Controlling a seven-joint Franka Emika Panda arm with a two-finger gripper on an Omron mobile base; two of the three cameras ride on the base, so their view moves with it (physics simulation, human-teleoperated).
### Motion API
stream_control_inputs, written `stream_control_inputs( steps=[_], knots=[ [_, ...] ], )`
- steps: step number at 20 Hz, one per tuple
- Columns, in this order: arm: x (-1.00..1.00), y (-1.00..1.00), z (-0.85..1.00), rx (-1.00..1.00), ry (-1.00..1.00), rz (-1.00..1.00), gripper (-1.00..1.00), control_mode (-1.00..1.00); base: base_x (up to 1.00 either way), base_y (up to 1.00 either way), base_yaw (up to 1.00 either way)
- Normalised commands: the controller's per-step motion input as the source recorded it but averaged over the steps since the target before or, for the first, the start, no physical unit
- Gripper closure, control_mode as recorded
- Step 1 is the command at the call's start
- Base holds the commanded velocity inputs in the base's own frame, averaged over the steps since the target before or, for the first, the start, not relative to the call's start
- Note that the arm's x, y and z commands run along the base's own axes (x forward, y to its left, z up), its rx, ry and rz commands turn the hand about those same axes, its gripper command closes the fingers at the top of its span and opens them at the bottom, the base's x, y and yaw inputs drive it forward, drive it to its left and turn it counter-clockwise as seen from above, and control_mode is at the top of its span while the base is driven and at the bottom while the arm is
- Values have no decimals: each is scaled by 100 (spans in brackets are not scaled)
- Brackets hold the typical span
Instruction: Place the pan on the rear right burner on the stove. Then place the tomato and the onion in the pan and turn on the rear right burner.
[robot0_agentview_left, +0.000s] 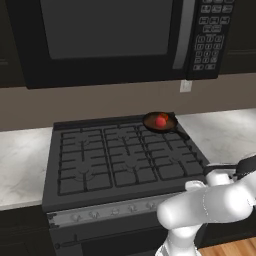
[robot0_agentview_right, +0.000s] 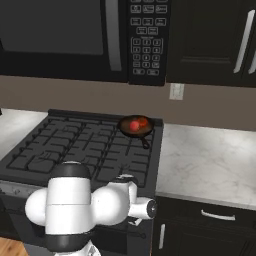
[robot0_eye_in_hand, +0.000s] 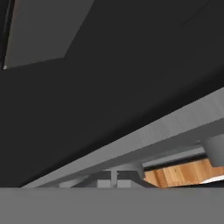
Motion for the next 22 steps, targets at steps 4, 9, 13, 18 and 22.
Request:
stream_control_inputs(
  steps=[4, 9, 13, 18, 22],
  knots=[
    [-1, 100, -9, -13, -8, 25, 100, -100, 0, 0, 0],
    [-11, 100, -13, -14, -9, 25, 100, -100, 0, 0, 0],
    [-7, 100, -18, -13, -6, 24, 100, -100, 0, 0, 0],
    [-9, 100, -32, -15, -3, 24, 100, -100, 0, 0, 0],
    [-24, 100, -58, -16, 0, 23, 100, -100, 0, 0, 0]
  ],
)
